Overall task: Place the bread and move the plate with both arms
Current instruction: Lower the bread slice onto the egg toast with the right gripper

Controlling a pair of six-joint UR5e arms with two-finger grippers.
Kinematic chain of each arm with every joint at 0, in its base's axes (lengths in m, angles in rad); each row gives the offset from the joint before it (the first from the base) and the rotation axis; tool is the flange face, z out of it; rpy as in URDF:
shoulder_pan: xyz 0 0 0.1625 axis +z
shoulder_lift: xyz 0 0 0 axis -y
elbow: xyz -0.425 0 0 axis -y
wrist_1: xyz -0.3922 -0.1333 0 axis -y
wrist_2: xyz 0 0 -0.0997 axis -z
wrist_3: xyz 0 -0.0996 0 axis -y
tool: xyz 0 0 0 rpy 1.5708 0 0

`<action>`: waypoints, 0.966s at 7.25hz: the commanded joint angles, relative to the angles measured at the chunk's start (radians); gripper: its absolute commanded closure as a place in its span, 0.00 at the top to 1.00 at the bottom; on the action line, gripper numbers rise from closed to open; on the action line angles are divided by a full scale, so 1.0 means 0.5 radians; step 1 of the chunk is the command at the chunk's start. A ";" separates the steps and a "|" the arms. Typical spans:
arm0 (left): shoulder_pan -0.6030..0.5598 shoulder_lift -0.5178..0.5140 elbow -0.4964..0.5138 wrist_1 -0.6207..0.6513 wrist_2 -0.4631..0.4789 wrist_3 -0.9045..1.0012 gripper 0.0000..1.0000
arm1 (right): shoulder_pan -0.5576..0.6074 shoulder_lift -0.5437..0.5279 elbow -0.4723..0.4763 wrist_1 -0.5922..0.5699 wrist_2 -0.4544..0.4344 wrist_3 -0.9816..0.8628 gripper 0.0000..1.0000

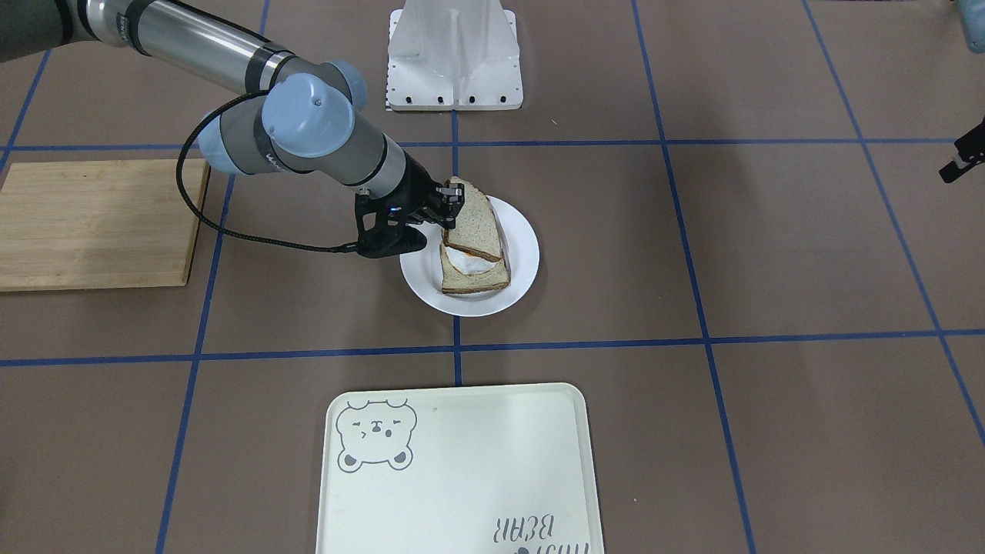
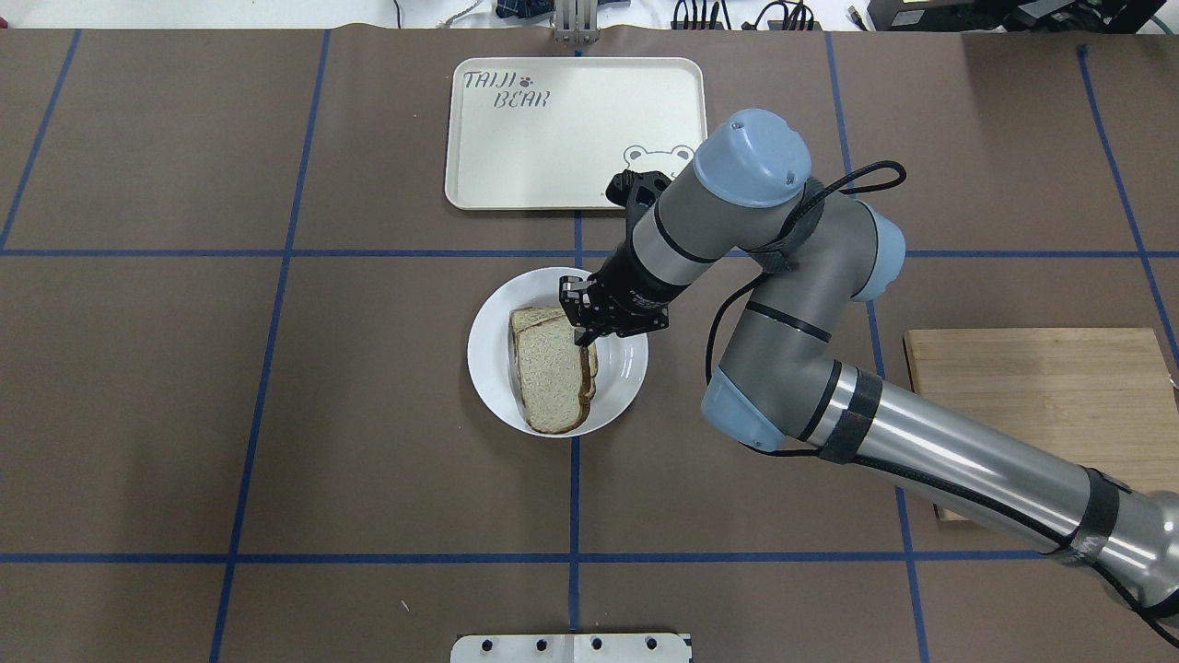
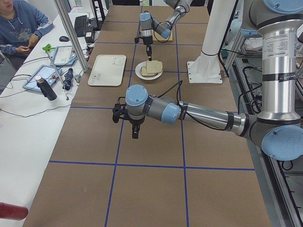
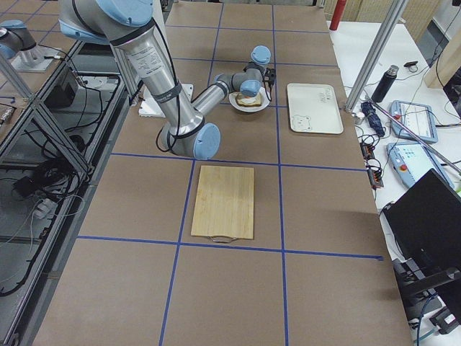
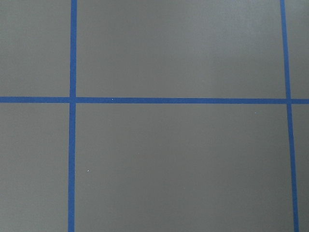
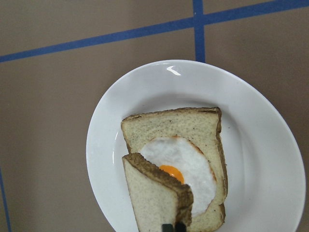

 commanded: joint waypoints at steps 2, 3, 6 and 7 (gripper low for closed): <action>-0.001 0.005 0.004 0.000 -0.001 0.000 0.98 | 0.005 0.025 -0.047 0.098 -0.003 0.001 0.00; -0.001 0.002 0.004 0.000 0.002 0.000 0.98 | 0.011 0.044 -0.041 0.101 -0.003 0.001 0.00; 0.002 0.002 0.007 0.000 -0.001 0.000 0.98 | 0.021 0.038 -0.050 0.101 -0.110 -0.003 0.00; 0.002 -0.001 0.007 0.000 0.002 0.000 0.98 | 0.021 0.041 -0.050 0.101 -0.125 -0.006 0.00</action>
